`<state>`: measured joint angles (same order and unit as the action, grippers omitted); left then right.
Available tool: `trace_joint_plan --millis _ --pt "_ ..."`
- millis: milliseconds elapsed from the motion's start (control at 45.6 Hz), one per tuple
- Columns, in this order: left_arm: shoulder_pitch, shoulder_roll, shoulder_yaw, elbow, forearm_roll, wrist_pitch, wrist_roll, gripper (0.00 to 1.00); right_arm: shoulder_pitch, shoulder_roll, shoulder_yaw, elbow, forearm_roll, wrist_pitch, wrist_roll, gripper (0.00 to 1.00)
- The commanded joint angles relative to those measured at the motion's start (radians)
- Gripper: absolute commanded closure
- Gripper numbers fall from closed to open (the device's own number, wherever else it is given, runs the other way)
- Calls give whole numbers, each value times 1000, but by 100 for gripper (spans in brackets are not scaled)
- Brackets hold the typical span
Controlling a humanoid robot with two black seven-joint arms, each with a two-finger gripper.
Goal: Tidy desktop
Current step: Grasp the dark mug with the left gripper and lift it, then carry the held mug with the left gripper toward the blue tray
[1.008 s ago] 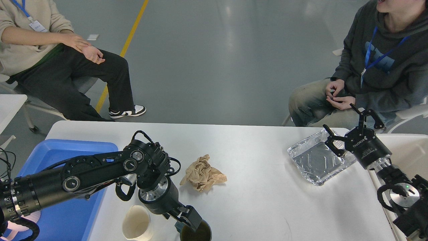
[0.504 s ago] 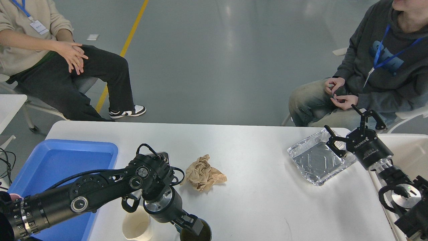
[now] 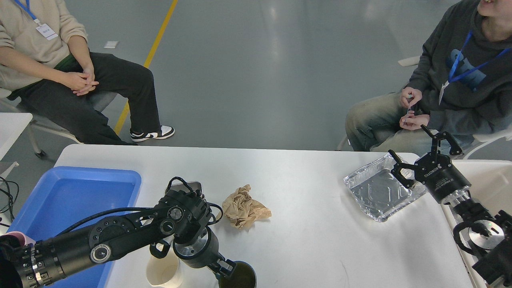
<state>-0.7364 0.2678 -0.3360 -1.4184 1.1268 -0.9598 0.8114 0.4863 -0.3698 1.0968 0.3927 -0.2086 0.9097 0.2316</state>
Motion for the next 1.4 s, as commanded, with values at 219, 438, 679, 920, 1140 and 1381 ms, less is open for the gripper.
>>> trace_joint_plan --millis 219,438,679,920,1140,1381 --pt "5 2 -1 -1 1 0 54 97 0 0 3 -2 0 -2 2 0" --pt "-8 5 -34 -1 -9 0 54 97 0 0 1 -2 0 -2 2 0" --pt "-73 11 -90 9 -61 0 57 97 5 0 0 -2 0 -3 0 0" --pt "-265 73 -136 44 -289 0 95 95 9 0 -2 -2 0 -5 0 0" --pt "-563 159 -121 105 -579 0 114 95 11 0 -3 -8 -2 -6 0 0" --pt "-683 275 -74 128 -703 0 126 94 12 0 -5 -9 -2 -11 0 0"
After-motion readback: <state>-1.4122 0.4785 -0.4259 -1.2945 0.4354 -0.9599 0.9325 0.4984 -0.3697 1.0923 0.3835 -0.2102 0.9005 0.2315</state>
